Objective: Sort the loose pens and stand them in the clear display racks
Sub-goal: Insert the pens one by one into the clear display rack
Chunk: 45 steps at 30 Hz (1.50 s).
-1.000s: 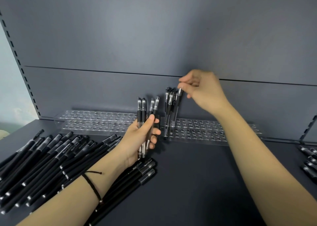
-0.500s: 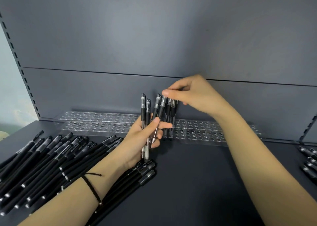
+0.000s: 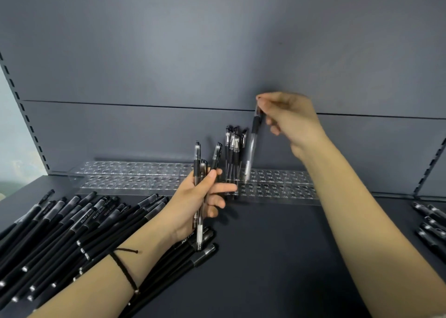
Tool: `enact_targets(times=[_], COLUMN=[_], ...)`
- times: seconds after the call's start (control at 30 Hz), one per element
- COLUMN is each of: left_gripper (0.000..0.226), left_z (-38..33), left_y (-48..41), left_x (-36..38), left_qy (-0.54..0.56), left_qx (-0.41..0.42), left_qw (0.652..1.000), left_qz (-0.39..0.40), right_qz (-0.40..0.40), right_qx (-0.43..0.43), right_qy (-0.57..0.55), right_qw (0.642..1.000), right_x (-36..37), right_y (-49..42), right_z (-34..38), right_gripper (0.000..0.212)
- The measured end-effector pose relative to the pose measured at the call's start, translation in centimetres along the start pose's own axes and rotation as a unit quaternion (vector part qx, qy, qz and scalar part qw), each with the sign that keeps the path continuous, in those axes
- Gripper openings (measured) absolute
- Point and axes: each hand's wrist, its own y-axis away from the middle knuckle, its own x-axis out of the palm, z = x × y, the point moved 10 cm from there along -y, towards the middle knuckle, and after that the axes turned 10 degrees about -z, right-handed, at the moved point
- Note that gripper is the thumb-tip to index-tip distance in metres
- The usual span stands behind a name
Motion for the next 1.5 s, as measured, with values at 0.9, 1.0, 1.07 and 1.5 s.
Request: enact_targets(times=[0.9, 1.0, 1.07, 1.5], left_gripper=[0.019, 0.017, 0.018, 0.03], left_z=[-0.1, -1.0, -1.6, -1.8], left_y=[-0.2, 0.3, 0.3, 1.2], left_x=[0.2, 0.0, -0.1, 1.6], left_qy=[0.054, 0.049, 0.054, 0.043], left_qx=[-0.01, 0.024, 0.042, 0.061], left_qw=[0.998, 0.998, 0.997, 0.996], left_qz=[0.015, 0.016, 0.018, 0.047], right_qz=[0.055, 0.059, 0.162, 0.207], right_qx=[-0.142, -0.129, -0.098, -0.005], right_qy=[0.23, 0.163, 0.206, 0.193], right_qw=[0.961, 0.976, 0.96, 0.959], right_x=[0.7, 0.9, 2.8, 4.4], right_y=[-0.3, 0.4, 2.2, 3.0], right_z=[-0.1, 1.9, 1.8, -1.1], right_gripper=[0.032, 0.026, 0.013, 0.015])
